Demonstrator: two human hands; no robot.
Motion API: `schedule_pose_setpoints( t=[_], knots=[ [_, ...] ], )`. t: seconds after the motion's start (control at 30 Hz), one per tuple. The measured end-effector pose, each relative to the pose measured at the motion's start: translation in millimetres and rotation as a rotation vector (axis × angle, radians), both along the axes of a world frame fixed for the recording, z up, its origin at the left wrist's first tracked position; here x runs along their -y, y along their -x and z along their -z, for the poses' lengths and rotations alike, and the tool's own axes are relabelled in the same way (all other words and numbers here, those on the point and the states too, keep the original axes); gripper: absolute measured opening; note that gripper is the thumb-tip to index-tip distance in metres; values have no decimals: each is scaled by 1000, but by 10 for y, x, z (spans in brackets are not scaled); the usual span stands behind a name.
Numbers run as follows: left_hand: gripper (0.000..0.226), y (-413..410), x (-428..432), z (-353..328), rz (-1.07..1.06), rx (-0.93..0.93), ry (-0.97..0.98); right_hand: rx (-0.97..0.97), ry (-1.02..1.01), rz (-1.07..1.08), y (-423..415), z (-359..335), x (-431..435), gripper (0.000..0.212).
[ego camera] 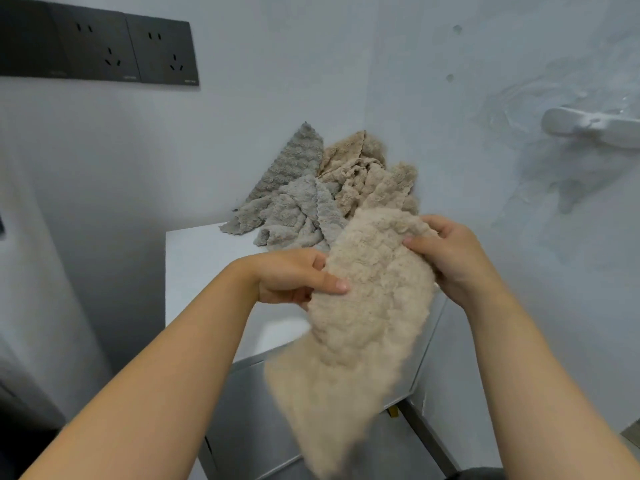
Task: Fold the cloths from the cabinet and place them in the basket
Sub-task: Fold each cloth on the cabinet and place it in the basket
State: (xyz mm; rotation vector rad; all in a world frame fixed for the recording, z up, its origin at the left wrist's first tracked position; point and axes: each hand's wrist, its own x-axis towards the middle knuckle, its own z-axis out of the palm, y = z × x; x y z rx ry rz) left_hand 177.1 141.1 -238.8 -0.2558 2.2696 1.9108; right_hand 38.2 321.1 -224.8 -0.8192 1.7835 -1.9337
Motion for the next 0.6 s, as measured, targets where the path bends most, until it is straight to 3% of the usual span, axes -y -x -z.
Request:
schedule_pose_setpoints(
  t=[0.1,0.17,0.23,0.43,0.5,0.6],
  knots=[
    [35,-6,-77,41,-14,107,2,-120,-143,194,75,112,85,20],
    [17,-21,-148,47,90,170,-51,-62,-129,172,112,139,107,18],
    [24,-8,-133,105,82,142,-41,-49,-146,98,134,129,116,20],
    [12,117,-25,189,-327,-53,-57,-205,-326,-40,93,88,296,24],
    [3,147,8,189,-452,-114,-65,-174,-256,-2,120,65,404,24],
    [11,197,84,201,-654,-185,-36,0,-202,20,196,109,558,20]
  ],
)
